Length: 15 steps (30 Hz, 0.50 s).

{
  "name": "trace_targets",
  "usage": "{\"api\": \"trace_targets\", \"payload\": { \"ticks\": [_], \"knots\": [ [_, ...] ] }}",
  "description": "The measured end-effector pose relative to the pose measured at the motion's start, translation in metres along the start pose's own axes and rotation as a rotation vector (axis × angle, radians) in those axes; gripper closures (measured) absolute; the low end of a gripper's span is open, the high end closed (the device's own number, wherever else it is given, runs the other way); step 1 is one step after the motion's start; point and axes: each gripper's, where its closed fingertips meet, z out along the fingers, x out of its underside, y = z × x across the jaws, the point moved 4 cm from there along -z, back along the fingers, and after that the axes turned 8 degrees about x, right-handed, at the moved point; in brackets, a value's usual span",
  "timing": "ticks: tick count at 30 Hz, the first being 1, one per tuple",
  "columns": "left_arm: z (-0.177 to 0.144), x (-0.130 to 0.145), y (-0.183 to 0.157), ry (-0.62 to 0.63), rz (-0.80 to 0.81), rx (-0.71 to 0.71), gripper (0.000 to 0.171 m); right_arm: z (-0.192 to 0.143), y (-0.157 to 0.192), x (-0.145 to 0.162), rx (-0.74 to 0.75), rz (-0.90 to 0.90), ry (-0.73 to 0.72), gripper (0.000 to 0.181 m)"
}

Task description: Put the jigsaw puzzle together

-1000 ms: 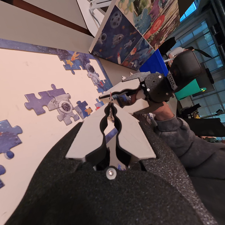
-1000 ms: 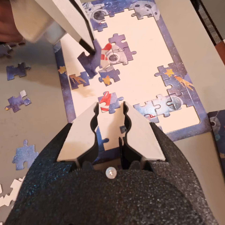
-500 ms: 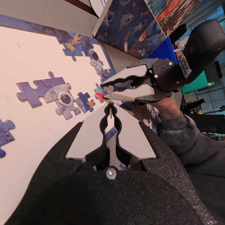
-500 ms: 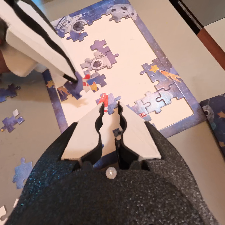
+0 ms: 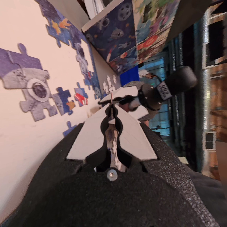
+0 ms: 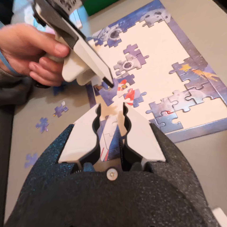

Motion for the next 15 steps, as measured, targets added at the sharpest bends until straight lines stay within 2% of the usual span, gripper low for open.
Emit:
{"api": "trace_targets", "payload": {
  "ticks": [2, 6, 8, 11, 15],
  "knots": [
    [0.001, 0.001, -0.004, 0.000, -0.006, 0.035, 0.171, -0.001, 0.005, -0.007, -0.120, 0.105, -0.069, 0.156],
    [-0.001, 0.001, -0.009, 0.019, 0.004, 0.060, 0.171, -0.018, 0.004, -0.013, -0.340, 0.279, -0.143, 0.162],
    [-0.003, 0.003, -0.008, 0.049, 0.021, 0.047, 0.171, -0.021, -0.003, -0.011, -0.319, 0.307, -0.149, 0.169],
    [-0.009, 0.005, 0.002, 0.116, 0.102, -0.073, 0.171, -0.016, -0.009, -0.006, -0.258, 0.301, -0.116, 0.181],
    [-0.009, 0.011, 0.005, 0.166, 0.099, -0.099, 0.171, -0.003, -0.015, 0.003, -0.129, 0.236, -0.032, 0.178]
  ]
}}
